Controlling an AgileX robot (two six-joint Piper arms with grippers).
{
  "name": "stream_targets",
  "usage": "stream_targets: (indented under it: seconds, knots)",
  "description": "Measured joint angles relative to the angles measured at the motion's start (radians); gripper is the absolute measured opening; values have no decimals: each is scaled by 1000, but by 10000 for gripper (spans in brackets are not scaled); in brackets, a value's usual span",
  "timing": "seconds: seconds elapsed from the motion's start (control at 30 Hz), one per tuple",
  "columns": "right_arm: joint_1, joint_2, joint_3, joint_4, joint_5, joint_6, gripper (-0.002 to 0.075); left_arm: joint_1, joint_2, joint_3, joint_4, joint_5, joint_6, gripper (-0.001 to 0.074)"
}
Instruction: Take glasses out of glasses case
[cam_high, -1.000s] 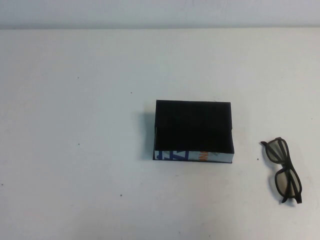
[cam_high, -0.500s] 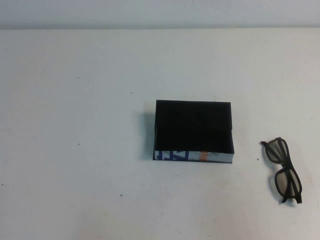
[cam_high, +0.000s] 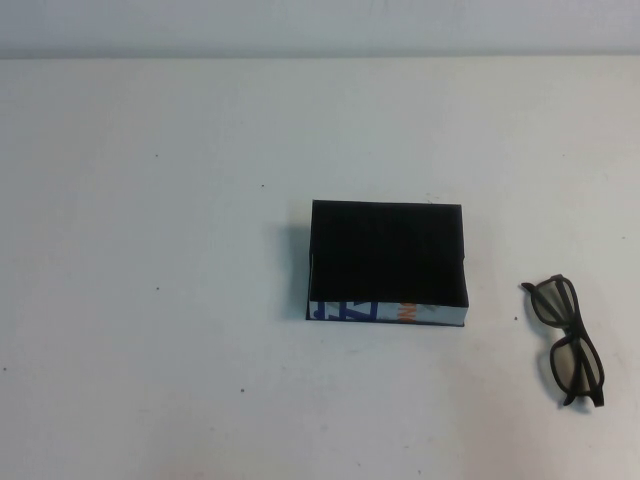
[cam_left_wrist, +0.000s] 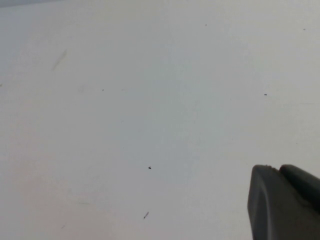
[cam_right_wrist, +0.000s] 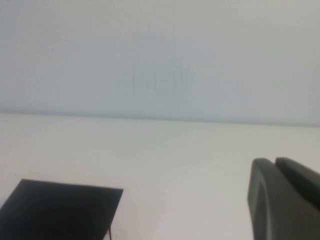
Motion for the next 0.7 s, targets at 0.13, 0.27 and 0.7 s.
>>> stream_targets:
  seconds: [0.13, 0.27, 0.7]
  knots:
    - [0, -74, 124, 20, -18, 0, -16, 0, 0, 0, 0, 0, 0, -4]
    - [-13, -169, 214, 31, 7, 10, -16, 0, 0, 0, 0, 0, 0, -4]
    - [-98, -336, 319, 49, 137, 52, -16, 0, 0, 0, 0, 0, 0, -4]
